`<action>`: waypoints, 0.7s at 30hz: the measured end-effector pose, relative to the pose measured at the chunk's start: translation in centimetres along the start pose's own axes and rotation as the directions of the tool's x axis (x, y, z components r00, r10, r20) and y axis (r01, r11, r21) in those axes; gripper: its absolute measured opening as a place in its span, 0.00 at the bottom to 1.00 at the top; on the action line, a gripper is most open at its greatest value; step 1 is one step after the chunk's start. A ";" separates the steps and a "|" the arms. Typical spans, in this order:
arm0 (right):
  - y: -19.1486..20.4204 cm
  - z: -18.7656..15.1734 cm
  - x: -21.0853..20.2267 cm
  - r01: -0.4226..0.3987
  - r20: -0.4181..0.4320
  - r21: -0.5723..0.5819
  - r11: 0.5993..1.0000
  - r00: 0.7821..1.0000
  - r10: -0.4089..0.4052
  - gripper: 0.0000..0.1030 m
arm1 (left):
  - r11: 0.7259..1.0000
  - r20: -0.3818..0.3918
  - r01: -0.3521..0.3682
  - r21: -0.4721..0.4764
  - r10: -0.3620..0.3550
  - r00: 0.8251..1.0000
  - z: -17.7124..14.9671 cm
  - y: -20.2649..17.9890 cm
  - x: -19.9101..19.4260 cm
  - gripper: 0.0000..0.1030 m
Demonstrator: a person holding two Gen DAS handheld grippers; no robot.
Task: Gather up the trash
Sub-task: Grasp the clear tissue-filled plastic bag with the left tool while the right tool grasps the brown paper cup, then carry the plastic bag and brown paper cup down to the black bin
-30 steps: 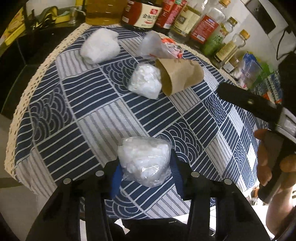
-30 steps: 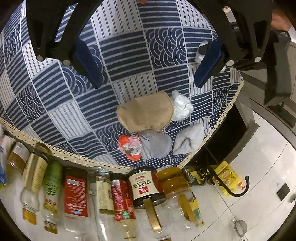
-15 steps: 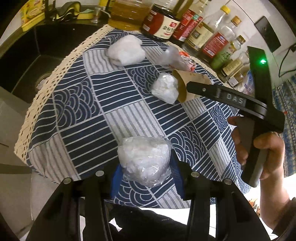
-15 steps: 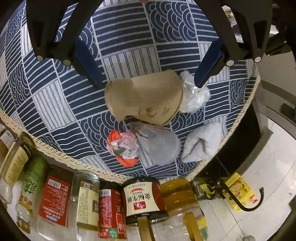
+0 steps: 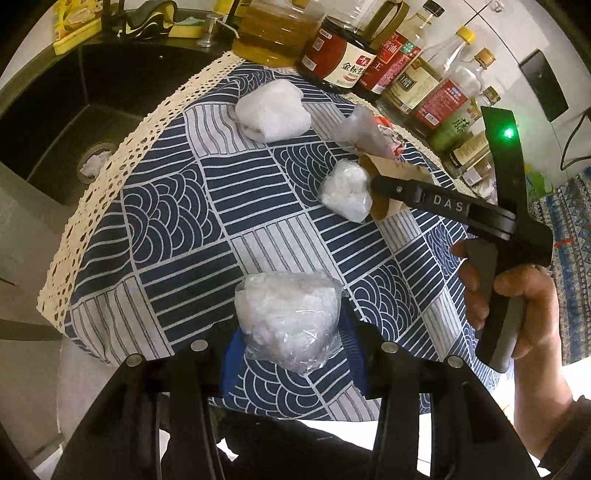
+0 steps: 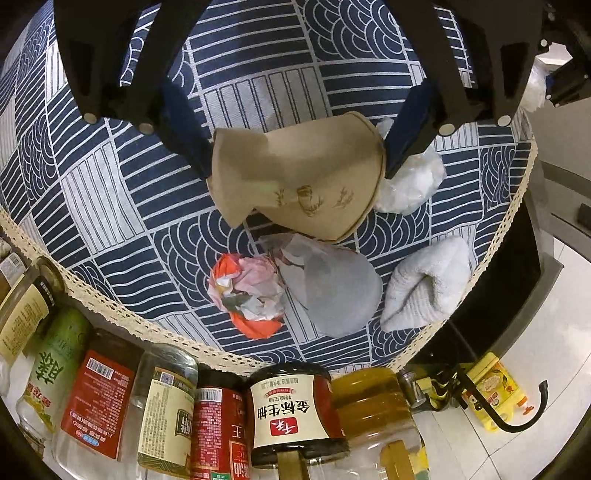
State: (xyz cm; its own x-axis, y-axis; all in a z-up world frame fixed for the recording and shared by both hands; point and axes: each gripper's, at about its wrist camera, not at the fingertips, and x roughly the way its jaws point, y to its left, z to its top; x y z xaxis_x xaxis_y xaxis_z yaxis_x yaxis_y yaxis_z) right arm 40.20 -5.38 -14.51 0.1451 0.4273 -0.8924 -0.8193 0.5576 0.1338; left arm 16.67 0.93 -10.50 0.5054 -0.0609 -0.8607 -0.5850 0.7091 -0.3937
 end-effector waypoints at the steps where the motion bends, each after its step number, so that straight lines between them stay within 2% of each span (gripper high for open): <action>1: -0.1 0.0 -0.1 -0.004 -0.001 0.006 1.000 1.000 0.004 0.85 | 1.000 -0.001 0.002 0.005 -0.002 1.000 0.1 -0.1 0.0 0.44; 13: -0.6 -1.3 -2.6 -0.019 0.014 0.092 0.996 1.000 0.018 0.85 | 0.997 -0.021 0.036 0.063 -0.035 0.999 0.9 0.1 0.1 0.44; 21: -0.3 -3.7 -5.3 0.013 0.041 0.178 0.984 0.999 -0.020 0.85 | 0.987 -0.044 0.078 0.137 -0.073 0.996 0.9 0.4 -0.5 0.44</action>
State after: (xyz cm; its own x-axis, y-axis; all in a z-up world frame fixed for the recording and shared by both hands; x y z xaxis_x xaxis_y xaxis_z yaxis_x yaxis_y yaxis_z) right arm 37.66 -10.45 -11.44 0.1845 0.4449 -0.8764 -0.7056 0.6807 0.1970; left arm 16.74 1.88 -9.98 0.5184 -0.1434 -0.8430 -0.4510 0.7918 -0.4120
